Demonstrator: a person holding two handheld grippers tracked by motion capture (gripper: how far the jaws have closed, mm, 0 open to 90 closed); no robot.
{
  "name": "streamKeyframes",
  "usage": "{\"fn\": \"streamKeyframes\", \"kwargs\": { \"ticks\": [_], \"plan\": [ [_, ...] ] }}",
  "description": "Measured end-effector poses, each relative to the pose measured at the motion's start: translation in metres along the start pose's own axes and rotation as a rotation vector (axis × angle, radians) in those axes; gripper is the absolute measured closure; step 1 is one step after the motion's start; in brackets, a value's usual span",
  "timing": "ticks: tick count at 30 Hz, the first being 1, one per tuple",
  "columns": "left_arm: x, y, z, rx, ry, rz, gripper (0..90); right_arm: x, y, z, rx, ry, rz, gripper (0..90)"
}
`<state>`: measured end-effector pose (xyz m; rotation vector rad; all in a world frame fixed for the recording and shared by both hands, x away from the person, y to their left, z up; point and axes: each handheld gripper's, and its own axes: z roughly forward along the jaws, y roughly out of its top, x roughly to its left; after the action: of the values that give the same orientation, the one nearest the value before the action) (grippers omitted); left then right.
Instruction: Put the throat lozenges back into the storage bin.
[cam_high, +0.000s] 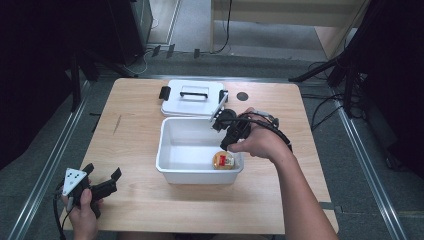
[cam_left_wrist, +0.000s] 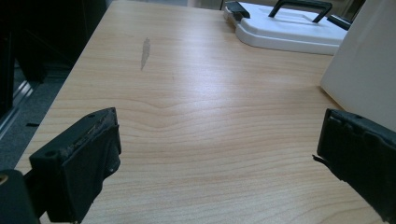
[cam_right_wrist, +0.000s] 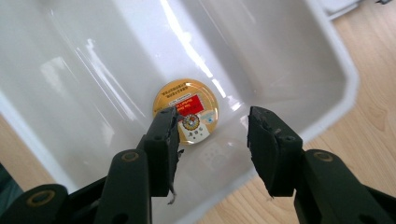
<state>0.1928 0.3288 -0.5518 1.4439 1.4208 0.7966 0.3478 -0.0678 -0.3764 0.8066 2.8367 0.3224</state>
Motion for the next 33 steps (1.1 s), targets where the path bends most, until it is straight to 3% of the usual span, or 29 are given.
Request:
{"fn": "streamKeyframes", "kwargs": {
  "ticks": [7,16,18,26,30,33],
  "plan": [
    [0.000,0.000,0.000,0.001,0.000,0.002,0.0,-0.012,-0.015,-0.021,-0.045,0.000,0.044,53.7],
    [-0.001,0.000,0.000,-0.001,0.003,0.004,0.0,-0.032,-0.050,-0.042,-0.066,-0.031,0.123,47.4],
    [-0.001,0.000,0.000,-0.002,0.003,0.004,0.0,-0.034,-0.053,-0.042,-0.068,-0.031,0.121,46.7],
    [-0.001,0.000,0.000,0.000,0.003,0.005,0.0,-0.049,-0.083,-0.027,-0.026,-0.069,0.194,33.2],
    [-0.001,0.000,0.000,0.001,0.003,0.005,0.0,-0.054,-0.103,-0.012,-0.001,-0.099,0.249,17.1],
    [-0.001,0.000,0.000,0.000,0.004,0.006,0.0,-0.055,-0.111,-0.007,0.001,-0.094,0.274,12.4]
  ]
}}
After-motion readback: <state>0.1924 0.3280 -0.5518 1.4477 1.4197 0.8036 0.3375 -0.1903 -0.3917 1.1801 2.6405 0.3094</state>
